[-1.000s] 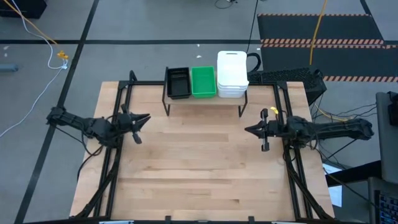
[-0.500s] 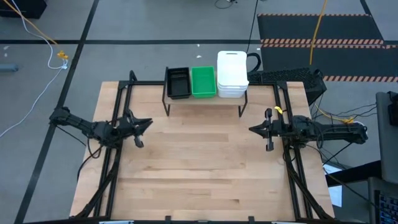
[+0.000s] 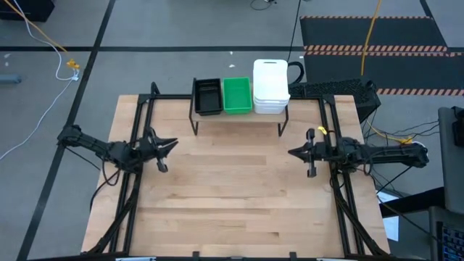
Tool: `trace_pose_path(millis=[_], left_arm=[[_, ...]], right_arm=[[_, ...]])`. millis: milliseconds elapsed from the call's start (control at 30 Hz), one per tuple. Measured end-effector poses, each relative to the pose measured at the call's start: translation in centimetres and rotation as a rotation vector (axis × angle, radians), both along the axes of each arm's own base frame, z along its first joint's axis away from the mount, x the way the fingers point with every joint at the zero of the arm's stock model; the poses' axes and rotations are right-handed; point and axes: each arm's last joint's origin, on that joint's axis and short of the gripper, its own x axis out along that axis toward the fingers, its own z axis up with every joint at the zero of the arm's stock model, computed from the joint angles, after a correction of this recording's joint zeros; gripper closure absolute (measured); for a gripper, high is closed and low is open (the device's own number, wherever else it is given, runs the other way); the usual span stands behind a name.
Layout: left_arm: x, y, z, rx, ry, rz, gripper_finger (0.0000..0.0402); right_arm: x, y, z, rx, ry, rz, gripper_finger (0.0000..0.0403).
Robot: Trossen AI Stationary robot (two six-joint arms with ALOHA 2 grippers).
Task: Stack baskets on shelf by color
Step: Return to Home Position
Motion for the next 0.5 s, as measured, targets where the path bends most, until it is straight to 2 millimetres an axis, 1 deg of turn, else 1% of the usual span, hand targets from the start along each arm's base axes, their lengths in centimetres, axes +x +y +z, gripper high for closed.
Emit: trace_pose_path(millis=[67,200,500], left_arm=[[0.09,-0.1,-0.46,-0.003,0.015,-0.029,0.0346],[0.12,-0.12,-0.64,-0.02,0.025,-0.035,0.0346],[0.12,-0.12,-0.64,-0.022,0.024,-0.035,0.0346]], right_arm=[[0.0,0.0,-0.07,0.0,0.002,0.0,0.0403],[0.01,0.0,-0.14,-0.001,0.004,0.0,0.0403],[0.01,0.0,-0.12,-0.002,0.0,0.0,0.0403]])
